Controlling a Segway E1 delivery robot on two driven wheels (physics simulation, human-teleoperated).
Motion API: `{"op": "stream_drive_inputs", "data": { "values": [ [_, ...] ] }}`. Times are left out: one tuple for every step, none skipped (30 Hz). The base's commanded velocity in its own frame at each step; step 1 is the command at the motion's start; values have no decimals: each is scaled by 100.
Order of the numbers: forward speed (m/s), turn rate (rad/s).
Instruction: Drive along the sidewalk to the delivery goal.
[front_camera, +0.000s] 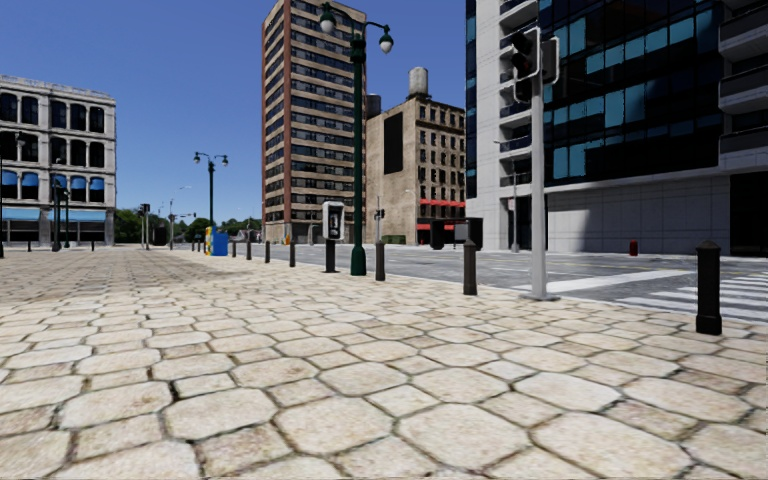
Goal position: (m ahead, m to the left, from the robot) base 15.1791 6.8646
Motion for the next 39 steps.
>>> {"op": "stream_drive_inputs", "data": {
  "values": [
    [200, 0],
    [200, 0],
    [200, 0],
    [200, 0],
    [200, 0],
    [200, 0],
    [200, 0],
    [200, 0],
    [200, 0],
    [200, 0],
    [200, 0],
    [200, 0],
    [200, 0],
    [200, 0],
    [200, 0],
    [200, 0],
    [200, 0],
    [200, 0],
    [200, 0],
    [200, 0],
    [200, 0],
    [200, 0],
    [200, 0],
    [200, 0],
    [200, 0],
    [200, 0],
    [200, 0],
    [200, 0],
    [200, 0],
    [200, 0],
    [200, 0],
    [200, 0],
    [200, 0],
    [200, 0],
    [200, 0],
    [200, 0],
    [200, 0],
    [200, 0],
    [200, 0]
  ]
}}
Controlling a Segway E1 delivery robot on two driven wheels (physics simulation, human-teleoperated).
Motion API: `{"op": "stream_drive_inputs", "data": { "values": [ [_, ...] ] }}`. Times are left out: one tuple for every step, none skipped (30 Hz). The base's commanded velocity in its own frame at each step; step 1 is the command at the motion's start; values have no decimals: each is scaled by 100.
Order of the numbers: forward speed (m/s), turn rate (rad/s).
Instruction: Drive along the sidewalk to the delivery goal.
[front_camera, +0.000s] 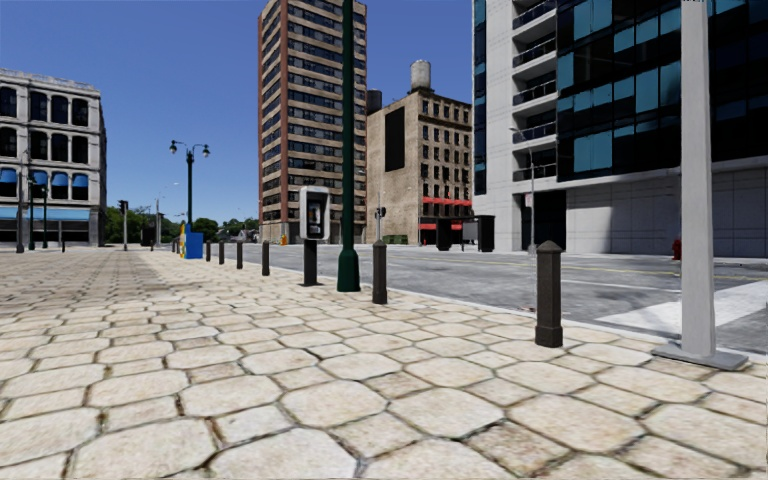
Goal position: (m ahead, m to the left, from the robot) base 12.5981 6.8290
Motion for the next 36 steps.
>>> {"op": "stream_drive_inputs", "data": {
  "values": [
    [200, 0],
    [200, 0],
    [200, 0],
    [200, 0],
    [200, 0],
    [200, 0],
    [200, 0],
    [200, 0],
    [200, 0],
    [200, 0],
    [200, 0],
    [200, 0],
    [200, 0],
    [200, 0],
    [200, 0],
    [200, 5],
    [200, 5],
    [200, 22],
    [200, 48],
    [200, 67],
    [200, 80],
    [200, 91],
    [200, 91],
    [200, 95],
    [200, 96],
    [200, 97],
    [200, 97],
    [200, 97],
    [200, 97],
    [200, 97],
    [200, 97],
    [200, 97],
    [200, 97],
    [200, 87],
    [200, 62],
    [200, 49]
  ]
}}
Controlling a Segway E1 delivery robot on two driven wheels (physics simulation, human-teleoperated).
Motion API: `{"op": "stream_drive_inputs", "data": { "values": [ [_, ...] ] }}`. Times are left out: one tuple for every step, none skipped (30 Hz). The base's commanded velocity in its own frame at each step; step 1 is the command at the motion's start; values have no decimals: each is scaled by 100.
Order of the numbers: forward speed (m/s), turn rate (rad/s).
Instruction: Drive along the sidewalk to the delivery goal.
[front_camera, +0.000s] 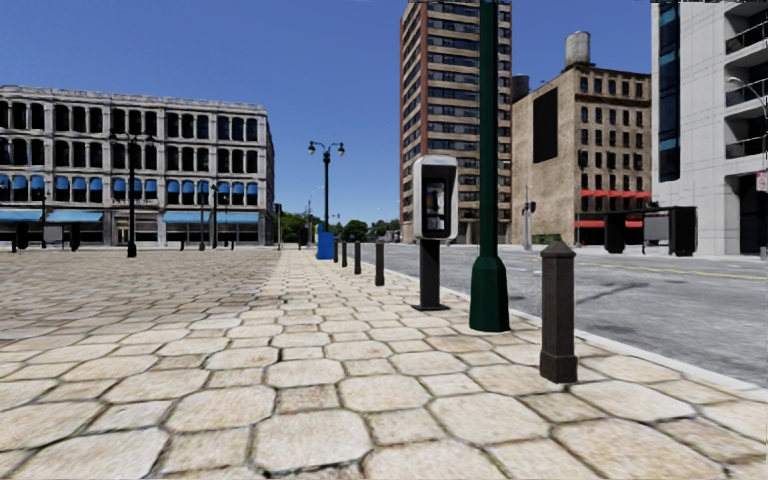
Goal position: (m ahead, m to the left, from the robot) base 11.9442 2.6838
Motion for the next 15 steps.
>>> {"op": "stream_drive_inputs", "data": {
  "values": [
    [200, 4],
    [200, 4],
    [200, 0],
    [200, 0],
    [200, 0],
    [200, 0],
    [200, 0],
    [200, 0],
    [200, 0],
    [200, 0],
    [200, 0],
    [200, 0],
    [200, 0],
    [200, 0],
    [200, 0]
  ]
}}
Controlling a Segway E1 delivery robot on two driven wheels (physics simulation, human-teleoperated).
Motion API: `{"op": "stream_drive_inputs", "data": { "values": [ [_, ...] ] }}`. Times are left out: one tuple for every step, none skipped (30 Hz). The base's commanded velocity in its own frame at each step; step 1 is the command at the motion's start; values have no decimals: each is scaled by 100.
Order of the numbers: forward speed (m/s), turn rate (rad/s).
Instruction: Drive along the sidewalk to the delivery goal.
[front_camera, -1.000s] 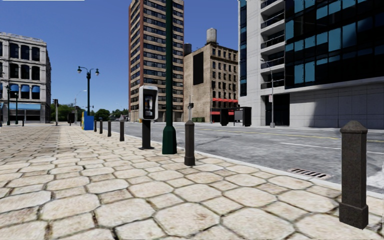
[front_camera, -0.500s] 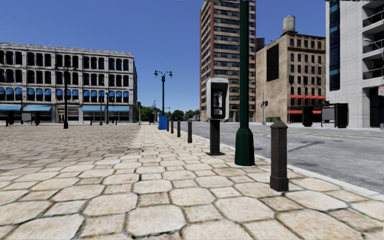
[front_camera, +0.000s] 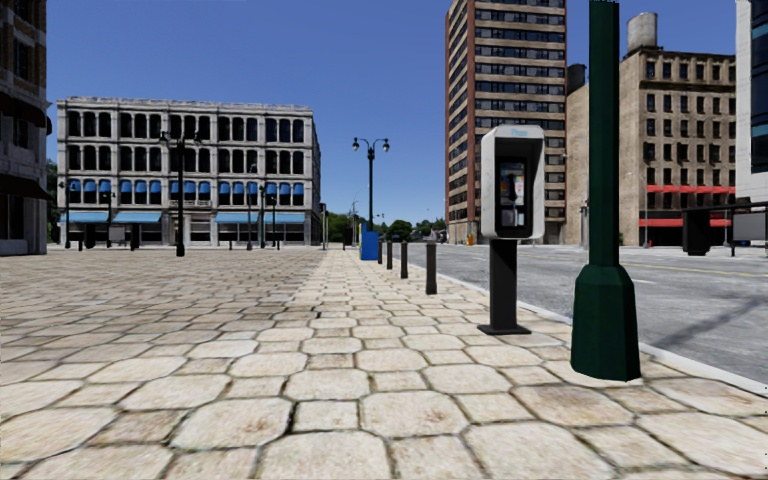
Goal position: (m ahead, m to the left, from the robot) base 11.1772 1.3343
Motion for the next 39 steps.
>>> {"op": "stream_drive_inputs", "data": {
  "values": [
    [200, 0],
    [200, 0],
    [200, 0],
    [200, 0],
    [200, 0],
    [200, 0],
    [200, 0],
    [200, 0],
    [200, 0],
    [200, 0],
    [200, 0],
    [200, 0],
    [200, 0],
    [200, 0],
    [200, 0],
    [200, 0],
    [200, 0],
    [200, 0],
    [200, 0],
    [200, 0],
    [200, 0],
    [200, 0],
    [200, 22],
    [200, 48],
    [200, 67],
    [200, 73],
    [200, 70],
    [200, 0],
    [200, 0],
    [200, 0],
    [200, 0],
    [200, 0],
    [200, 0],
    [200, 0],
    [200, 0],
    [200, 0],
    [200, 0],
    [200, 0],
    [200, 0]
  ]
}}
